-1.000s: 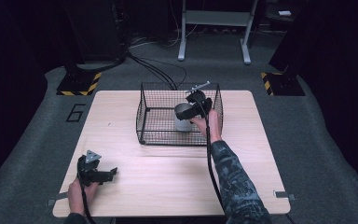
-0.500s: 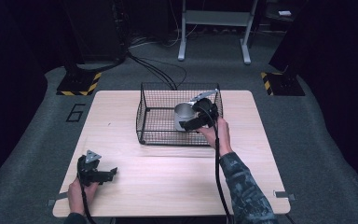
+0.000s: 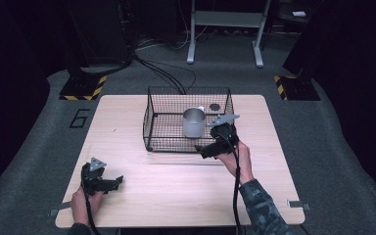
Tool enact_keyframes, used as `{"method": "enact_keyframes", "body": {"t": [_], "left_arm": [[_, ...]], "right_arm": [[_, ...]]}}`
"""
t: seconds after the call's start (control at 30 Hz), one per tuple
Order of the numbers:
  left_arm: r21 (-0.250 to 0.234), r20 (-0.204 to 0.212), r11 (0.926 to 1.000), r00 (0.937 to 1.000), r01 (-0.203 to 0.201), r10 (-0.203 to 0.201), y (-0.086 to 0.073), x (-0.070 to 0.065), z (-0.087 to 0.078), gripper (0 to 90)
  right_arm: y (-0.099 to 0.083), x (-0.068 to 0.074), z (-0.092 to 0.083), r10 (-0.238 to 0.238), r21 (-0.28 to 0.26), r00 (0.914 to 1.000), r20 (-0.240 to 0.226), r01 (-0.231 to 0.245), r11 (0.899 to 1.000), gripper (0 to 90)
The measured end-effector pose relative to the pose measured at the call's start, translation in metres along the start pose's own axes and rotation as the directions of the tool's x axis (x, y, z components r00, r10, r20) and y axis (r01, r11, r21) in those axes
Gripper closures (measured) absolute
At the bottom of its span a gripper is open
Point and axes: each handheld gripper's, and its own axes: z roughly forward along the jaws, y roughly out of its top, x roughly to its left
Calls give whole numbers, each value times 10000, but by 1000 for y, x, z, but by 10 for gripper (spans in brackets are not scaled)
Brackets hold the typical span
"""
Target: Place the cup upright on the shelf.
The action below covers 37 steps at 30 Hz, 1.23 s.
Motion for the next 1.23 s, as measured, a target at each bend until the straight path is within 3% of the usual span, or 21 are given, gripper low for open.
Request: {"method": "enact_keyframes", "body": {"t": [0.3, 0.5, 0.7, 0.73, 0.93, 1.1, 1.13, 1.23], "left_arm": [[-11, -3, 10000, 10000, 12, -12, 0, 0, 0, 0], [-11, -2, 10000, 10000, 10, -10, 0, 0, 0, 0], [-46, -14, 10000, 10000, 28, -28, 0, 0, 0, 0], [-25, -6, 10000, 10000, 37, -37, 0, 0, 0, 0], [44, 17, 10000, 10000, 19, -19, 0, 0, 0, 0], [33, 17, 10000, 10000, 10, -10, 0, 0, 0, 0], [34, 17, 10000, 10000, 6, -6, 0, 0, 0, 0], [36, 15, 10000, 10000, 6, -6, 0, 0, 0, 0]], "right_arm": [[-47, -8, -22, 370, -150, 9980, 506, -363, 9992, 0], [-86, -23, -28, 1095, -91, 9876, 1125, -1092, 9940, 0], [-130, -42, -26, 1782, 76, 9669, 1827, -1827, 9831, 0], [-137, -44, -26, 2003, 105, 9593, 1993, -2064, 9784, 0], [-174, -60, -21, 2397, 403, 9378, 2511, -2575, 9654, 0], [-195, -67, -22, 2800, 341, 9168, 2846, -3016, 9528, 0], [-199, -70, -23, 2781, 413, 9181, 2823, -3012, 9527, 0], [-206, -72, -22, 2970, 373, 9087, 2934, -3213, 9462, 0]]}}
